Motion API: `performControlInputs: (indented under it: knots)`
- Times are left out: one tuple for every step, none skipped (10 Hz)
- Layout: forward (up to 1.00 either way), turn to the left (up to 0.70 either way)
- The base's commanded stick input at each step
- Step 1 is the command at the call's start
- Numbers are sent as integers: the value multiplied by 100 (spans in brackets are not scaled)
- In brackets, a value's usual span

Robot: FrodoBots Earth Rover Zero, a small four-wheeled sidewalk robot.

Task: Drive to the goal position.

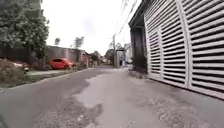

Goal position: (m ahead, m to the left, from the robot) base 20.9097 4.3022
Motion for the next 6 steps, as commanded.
performControlInputs:
  knots:
    - [70, 0]
    - [70, 0]
    - [70, 0]
    - [70, 0]
    - [70, 2]
    - [70, 24]
